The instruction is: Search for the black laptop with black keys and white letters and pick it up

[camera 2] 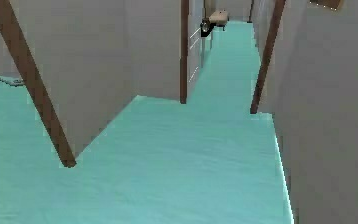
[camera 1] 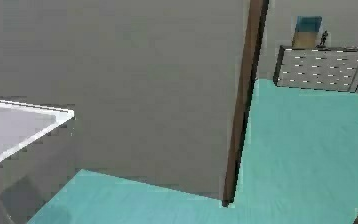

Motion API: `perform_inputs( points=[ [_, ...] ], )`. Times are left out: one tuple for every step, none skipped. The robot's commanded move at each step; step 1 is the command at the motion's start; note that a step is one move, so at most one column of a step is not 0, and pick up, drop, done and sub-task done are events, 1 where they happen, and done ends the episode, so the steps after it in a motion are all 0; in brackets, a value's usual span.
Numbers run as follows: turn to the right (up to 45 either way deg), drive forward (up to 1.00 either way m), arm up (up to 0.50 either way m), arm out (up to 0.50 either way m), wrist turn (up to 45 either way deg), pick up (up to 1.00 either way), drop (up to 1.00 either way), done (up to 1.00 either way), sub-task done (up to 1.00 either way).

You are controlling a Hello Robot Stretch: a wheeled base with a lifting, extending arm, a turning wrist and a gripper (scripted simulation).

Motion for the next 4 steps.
perform_inputs(
  points=[
    [45.0, 0.0, 0.0, 0.0, 0.0, 0.0, 0.0, 0.0, 0.0],
    [0.0, 1.0, 0.0, 0.0, 0.0, 0.0, 0.0, 0.0, 0.0],
    [0.0, 0.2, 0.0, 0.0, 0.0, 0.0, 0.0, 0.0, 0.0],
    [-27.0, 0.0, 0.0, 0.0, 0.0, 0.0, 0.0, 0.0, 0.0]
  ],
)
